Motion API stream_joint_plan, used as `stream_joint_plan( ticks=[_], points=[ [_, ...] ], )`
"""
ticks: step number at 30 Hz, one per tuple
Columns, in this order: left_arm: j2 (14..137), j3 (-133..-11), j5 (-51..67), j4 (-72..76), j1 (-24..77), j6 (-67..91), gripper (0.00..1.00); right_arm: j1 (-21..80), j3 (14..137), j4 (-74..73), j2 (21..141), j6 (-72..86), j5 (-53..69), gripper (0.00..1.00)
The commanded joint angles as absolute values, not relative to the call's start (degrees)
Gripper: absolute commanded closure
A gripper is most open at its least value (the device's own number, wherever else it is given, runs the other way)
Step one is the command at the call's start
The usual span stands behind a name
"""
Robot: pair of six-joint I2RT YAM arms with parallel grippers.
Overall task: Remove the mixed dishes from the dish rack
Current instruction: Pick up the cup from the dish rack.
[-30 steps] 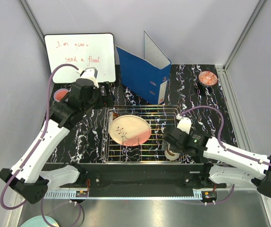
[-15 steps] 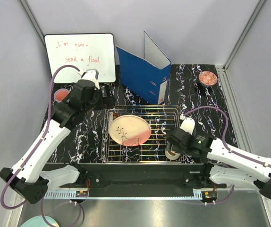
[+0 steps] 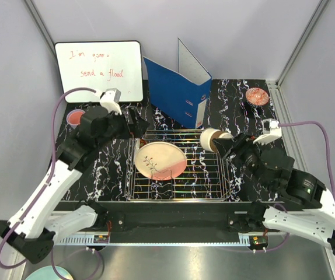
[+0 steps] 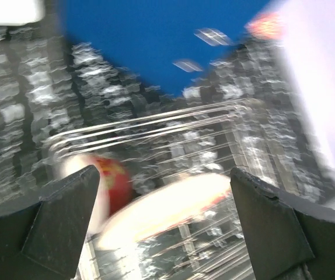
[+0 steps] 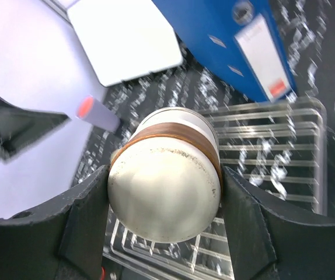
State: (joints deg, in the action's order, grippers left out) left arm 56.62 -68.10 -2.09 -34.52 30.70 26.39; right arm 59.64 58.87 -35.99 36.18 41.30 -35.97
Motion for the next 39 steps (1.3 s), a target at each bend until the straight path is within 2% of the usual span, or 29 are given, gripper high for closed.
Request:
stream_joint_plan(
  ticks=[1,4,5,8,13,17,21,31,39],
  points=[
    [49.05,-60.93,18.43,-8.95,30.67,32.57,0.01,59.68,57.39,-15.59,38.49,33.14,-35.95,1.0],
    [47.9,-56.61,29.33,4.42,30.32,39.52,0.01,57.67,57.22,-9.0,40.77,33.13,-31.13,1.0],
    [48.34,-55.91,34.75,7.35,30.32,41.2,0.01,55.05,57.22,-7.75,41.48,33.92,-26.76,1.0],
    [49.83,-53.71,39.98,18.17,30.32,48.5,0.01,46.36,56.34,-2.04,44.03,39.79,-14.82,1.0],
    [50.27,-50.81,41.48,27.23,30.32,53.16,0.01,39.47,52.12,13.14,49.46,49.47,-0.28,1.0],
    [50.89,-50.54,41.23,25.84,30.32,52.21,0.01,37.53,50.98,24.15,54.92,54.13,11.66,1.0],
    [50.01,-51.85,38.15,19.62,29.97,46.17,0.01,37.44,51.24,28.21,56.69,53.8,13.98,1.0],
    [49.48,-55.1,29.54,8.19,24.26,39.82,0.01,37.44,52.21,21.8,53.44,49.13,12.57,1.0],
    [53.35,-54.67,35.59,18.17,24.26,46.13,0.01,37.44,52.47,24.34,56.86,51.59,18.98,1.0]
  ],
)
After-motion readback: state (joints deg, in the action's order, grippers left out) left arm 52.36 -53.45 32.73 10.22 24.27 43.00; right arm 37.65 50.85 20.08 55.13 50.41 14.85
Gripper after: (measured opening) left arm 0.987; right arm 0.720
